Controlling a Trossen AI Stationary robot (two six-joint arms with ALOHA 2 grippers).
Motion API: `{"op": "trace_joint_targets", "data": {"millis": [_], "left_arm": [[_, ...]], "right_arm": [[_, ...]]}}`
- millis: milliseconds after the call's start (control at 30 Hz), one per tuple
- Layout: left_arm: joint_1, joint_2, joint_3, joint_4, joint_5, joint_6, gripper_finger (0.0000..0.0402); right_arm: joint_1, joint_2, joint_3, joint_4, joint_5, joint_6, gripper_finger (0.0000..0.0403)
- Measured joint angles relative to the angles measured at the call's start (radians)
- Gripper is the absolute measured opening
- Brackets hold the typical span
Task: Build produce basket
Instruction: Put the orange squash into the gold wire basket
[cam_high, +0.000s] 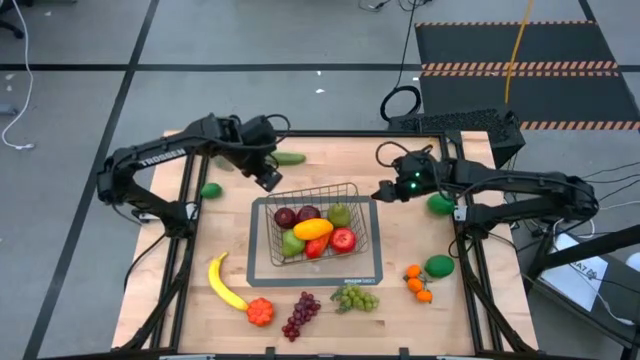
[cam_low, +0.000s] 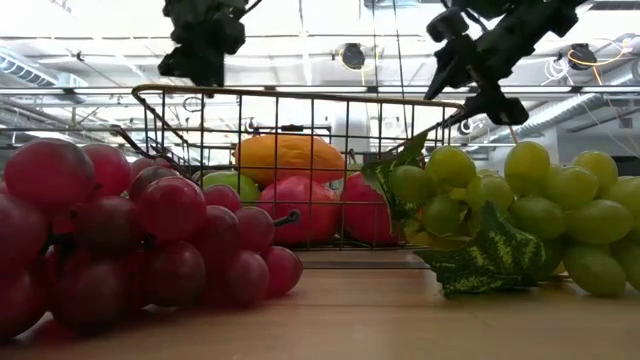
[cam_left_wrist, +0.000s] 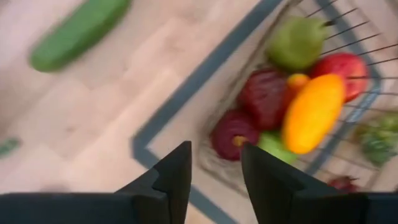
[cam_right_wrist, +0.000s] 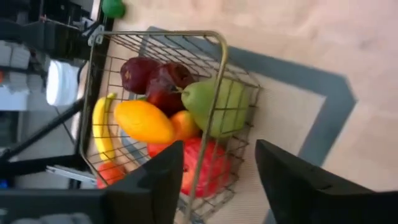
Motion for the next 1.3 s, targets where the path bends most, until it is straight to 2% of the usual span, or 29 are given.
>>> {"op": "trace_joint_targets", "data": {"millis": [200,400,633,867,1000,1100,1300], "left_arm": [[0.102,0.000,0.000,-0.006,-0.012,0.184,0.0121],[0.176,0.000,0.000,-0.025,-0.012,0.303,0.0120],[0.216,0.000,0.000,-0.061,-0.013,0.394,0.0120],[0.227,0.000,0.000,-0.061,-0.013,0.451,0.0120],[0.227,0.000,0.000,-0.041,-0.013,0.470,0.0120],[0.227,0.000,0.000,-0.037,-0.013,0.474,0.0120],[0.227,0.000,0.000,-0.036,-0.013,0.473,0.0120]], "right_arm": [[0.056,0.087,0.000,0.045,0.022,0.122,0.0138],[0.099,0.155,0.000,0.079,0.048,0.174,0.0113],[0.117,0.156,0.000,0.142,0.050,0.272,0.0117],[0.118,0.184,0.000,0.140,0.054,0.303,0.0166],[0.128,0.225,0.000,0.140,0.051,0.302,0.0176],[0.132,0.246,0.000,0.145,0.023,0.313,0.0164],[0.136,0.245,0.000,0.142,-0.051,0.346,0.0113]]}}
